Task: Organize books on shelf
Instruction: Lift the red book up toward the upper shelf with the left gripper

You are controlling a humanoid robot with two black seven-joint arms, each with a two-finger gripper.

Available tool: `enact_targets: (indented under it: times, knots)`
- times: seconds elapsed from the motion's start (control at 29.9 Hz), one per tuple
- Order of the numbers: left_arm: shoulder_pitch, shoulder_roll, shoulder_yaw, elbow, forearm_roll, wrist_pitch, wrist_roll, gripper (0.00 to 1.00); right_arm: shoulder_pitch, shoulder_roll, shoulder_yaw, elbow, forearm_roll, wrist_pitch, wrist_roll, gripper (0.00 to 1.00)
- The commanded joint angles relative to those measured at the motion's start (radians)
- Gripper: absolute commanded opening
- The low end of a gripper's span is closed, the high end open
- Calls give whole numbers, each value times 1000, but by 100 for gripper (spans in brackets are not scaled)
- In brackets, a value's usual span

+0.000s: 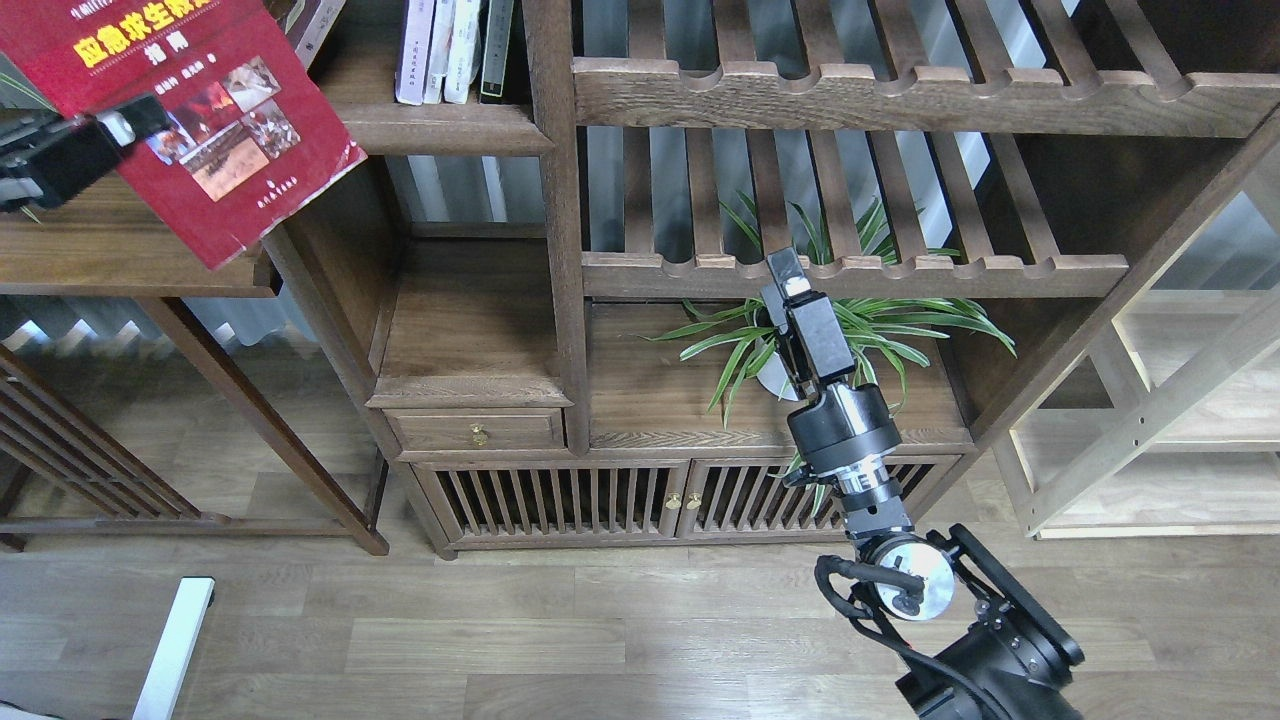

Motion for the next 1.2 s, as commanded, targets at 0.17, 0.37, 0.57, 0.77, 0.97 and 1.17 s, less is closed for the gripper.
enact_targets:
  times: [0.17, 0.37, 0.57, 0.77, 0.97, 1.17]
  knots:
    - [-97, 35, 28, 41, 34, 0, 0, 19, -2, 0, -2, -4, 1, 0, 1, 100]
    - [-165, 49, 94, 77, 43, 0, 0, 17, -2, 0, -2, -4, 3, 0, 1, 100]
    - [-248, 51, 119, 110, 119, 0, 0, 17, 2, 0, -2, -4, 3, 0, 1, 100]
    - [-333, 52, 183, 115, 143, 0, 0, 17, 0, 0, -2, -4, 5, 0, 1, 100]
    - [-458, 54, 298, 170, 172, 0, 0, 17, 0, 0, -2, -4, 6, 0, 3, 100]
    - [-574, 55, 361, 233, 204, 0, 0, 17, 0, 0, 0, -4, 20, 0, 3, 100]
